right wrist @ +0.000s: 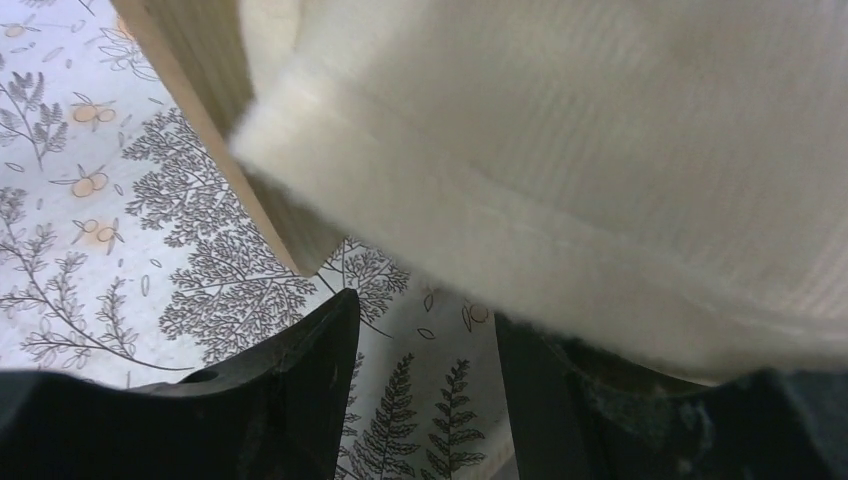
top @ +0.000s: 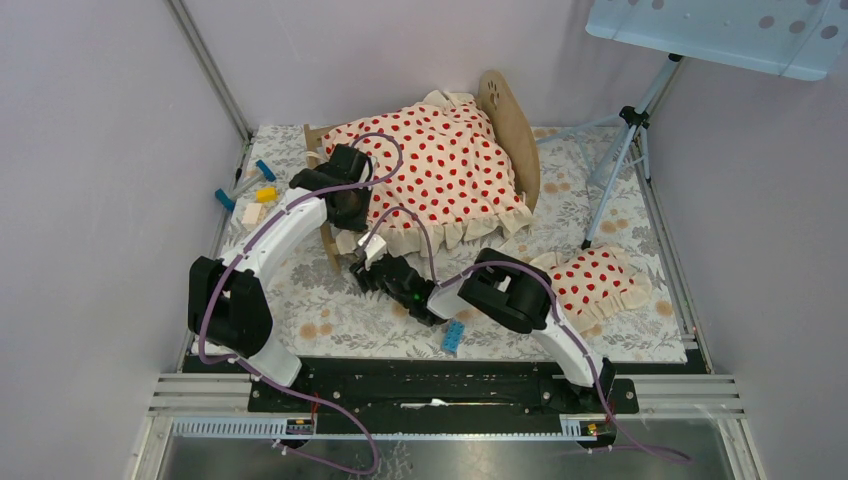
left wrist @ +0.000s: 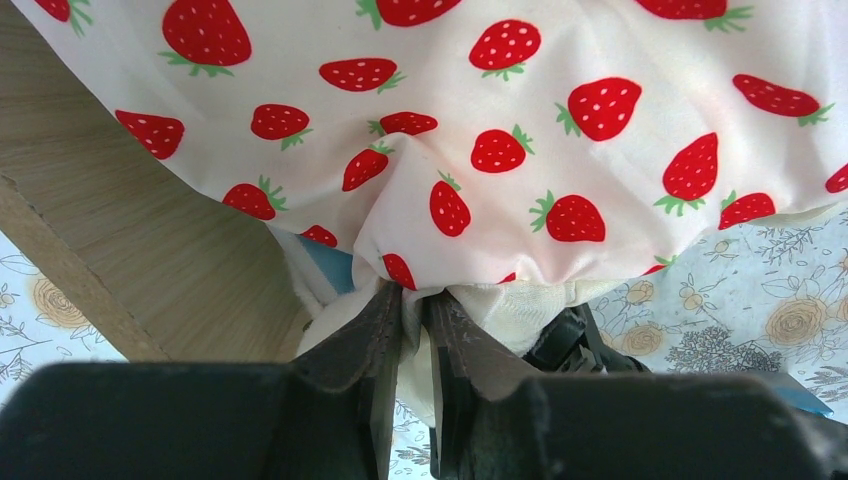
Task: Set up the pet bed
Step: Cross the ropes on the bed frame.
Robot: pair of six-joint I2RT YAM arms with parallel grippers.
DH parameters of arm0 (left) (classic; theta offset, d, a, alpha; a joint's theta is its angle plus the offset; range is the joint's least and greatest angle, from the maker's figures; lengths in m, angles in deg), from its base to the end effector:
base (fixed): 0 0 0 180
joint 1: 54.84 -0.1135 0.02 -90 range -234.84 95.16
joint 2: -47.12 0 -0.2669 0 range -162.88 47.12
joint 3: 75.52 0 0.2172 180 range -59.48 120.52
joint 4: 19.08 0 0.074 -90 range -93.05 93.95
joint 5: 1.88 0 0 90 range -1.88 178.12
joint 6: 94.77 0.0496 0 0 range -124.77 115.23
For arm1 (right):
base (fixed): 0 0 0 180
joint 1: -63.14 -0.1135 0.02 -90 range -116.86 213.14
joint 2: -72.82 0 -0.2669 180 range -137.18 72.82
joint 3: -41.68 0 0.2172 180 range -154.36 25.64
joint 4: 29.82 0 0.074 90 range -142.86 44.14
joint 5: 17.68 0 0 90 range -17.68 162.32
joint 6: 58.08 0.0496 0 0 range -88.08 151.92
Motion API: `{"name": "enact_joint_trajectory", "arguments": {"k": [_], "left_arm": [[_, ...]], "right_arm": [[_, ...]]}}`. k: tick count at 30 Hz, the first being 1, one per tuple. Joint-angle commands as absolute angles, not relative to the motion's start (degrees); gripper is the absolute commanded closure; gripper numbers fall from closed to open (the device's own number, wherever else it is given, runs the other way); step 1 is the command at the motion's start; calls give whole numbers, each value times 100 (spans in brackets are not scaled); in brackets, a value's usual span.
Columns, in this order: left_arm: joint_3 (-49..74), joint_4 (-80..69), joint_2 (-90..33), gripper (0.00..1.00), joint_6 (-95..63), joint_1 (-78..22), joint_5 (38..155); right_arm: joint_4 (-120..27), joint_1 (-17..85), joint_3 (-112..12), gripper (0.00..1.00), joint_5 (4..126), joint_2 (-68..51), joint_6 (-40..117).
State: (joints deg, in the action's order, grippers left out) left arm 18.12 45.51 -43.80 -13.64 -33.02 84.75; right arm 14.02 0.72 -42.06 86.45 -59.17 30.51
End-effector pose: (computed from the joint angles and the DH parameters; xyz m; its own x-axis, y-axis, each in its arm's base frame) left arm 0.2791 -0.1086 0.2817 -0.8622 0.1794 -0.4738 0.2150 0.9764 -0.0215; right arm 0.2260 0.4065 0.1404 -0.0172 -0.0845 -0.9963 -0.7475 0.6628 -0.0433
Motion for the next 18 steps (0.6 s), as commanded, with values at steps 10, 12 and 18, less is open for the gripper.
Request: {"name": "enact_joint_trajectory", "arguments": {"k": [10, 12, 18], "left_arm": [[1784, 4585, -4428, 82, -1420, -3278, 9008], [1791, 4587, -4421, 82, -1418, -3278, 9032], [1768, 4582, -4412, 82, -1418, -3278, 9050]], "right_arm": [[924, 140, -4894, 38, 9037, -6245, 3815], [734, 139, -5006, 39, 9032, -6316, 3869], [405, 144, -5270, 47, 8986, -6544, 3919]]}}
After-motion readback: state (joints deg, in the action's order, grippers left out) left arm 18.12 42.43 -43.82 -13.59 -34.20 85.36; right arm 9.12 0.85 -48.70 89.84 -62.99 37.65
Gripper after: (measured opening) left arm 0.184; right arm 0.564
